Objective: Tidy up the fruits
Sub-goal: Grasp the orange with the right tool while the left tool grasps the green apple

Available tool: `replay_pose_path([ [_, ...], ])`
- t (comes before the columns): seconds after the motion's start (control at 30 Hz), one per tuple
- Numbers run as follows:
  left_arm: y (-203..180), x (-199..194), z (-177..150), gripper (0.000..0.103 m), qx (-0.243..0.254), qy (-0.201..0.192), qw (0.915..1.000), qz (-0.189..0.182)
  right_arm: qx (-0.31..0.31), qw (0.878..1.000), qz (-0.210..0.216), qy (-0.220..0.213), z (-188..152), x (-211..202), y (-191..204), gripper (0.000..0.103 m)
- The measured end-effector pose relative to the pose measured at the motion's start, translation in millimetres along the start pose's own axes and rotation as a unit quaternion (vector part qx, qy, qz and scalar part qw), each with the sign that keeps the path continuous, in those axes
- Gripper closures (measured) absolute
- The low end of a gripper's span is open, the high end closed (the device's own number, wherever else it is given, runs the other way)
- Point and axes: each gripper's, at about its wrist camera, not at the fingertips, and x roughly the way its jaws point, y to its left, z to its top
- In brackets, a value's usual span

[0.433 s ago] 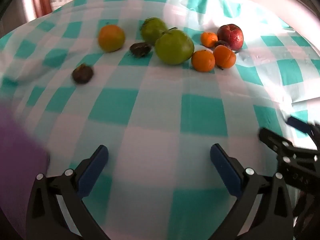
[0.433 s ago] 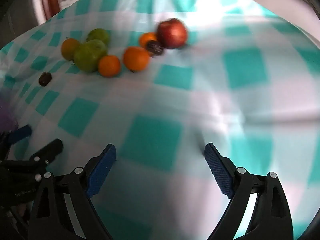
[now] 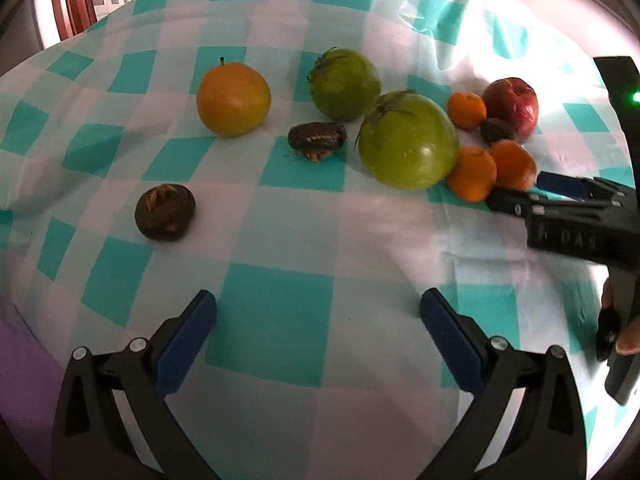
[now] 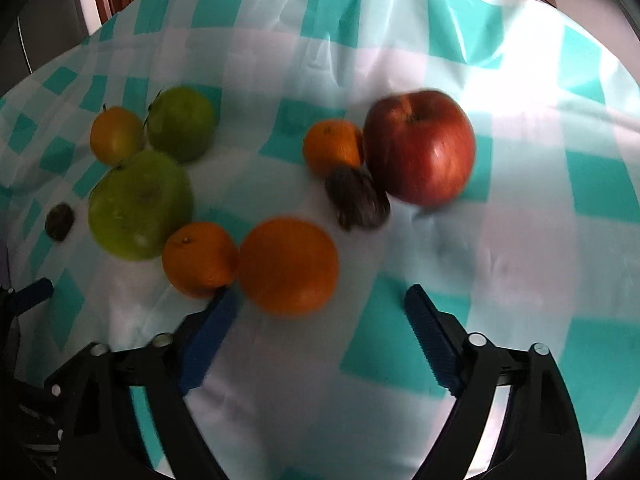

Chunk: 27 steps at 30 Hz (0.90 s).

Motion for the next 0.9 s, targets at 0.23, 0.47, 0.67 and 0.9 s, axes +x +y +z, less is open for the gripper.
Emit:
replay_pose_path([
  [0.23, 3, 5, 20, 0.008, -0.019, -0.018, 0.9995, -0.015, -0.021, 0.999, 0.024, 0.009, 32, 25, 6, 0.058],
  [0.47, 1, 19, 52, 0.016, -0.081, -0.029, 0.9943, -0.062, 0.036, 0.999, -0.002, 0.014, 34, 7, -1, 0.059],
  [0.67, -17, 34, 76, 0.025, -0.135, -0.017, 0.9844, -0.112, 0.040, 0.999, 0.005, 0.011, 12, -9, 11, 0.059],
  [0.9, -42, 66, 116, 0.025, -0.155, -0.016, 0.9813, -0.113, 0.052, 0.998, -0.020, -0.002, 30, 13, 12, 0.059],
])
